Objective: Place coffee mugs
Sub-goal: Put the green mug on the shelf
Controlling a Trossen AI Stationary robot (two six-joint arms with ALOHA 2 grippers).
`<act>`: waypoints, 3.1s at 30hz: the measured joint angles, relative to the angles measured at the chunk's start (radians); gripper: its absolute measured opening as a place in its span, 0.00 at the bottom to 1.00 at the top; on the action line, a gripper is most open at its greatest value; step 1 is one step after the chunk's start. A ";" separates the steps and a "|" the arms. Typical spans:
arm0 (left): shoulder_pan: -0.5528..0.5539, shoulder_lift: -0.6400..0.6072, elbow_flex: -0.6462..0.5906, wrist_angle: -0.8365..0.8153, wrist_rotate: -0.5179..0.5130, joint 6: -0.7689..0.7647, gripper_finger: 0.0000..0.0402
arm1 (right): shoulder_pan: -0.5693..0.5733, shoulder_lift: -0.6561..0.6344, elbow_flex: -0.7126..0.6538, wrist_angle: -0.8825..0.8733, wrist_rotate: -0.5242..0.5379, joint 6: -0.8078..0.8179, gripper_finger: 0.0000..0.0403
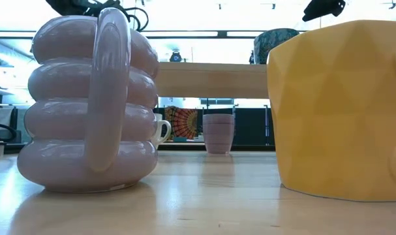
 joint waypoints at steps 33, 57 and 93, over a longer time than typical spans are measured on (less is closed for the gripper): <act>-0.077 0.031 -0.003 -0.336 -0.273 0.719 0.46 | -0.029 0.102 0.000 0.144 -0.082 -0.080 0.41; -0.155 0.064 -0.002 -0.293 -0.086 1.093 0.53 | -0.029 0.122 0.000 0.171 -0.108 -0.077 0.41; -0.154 0.221 0.000 -0.278 -0.194 1.123 0.10 | -0.029 0.138 0.000 0.182 -0.128 -0.080 0.41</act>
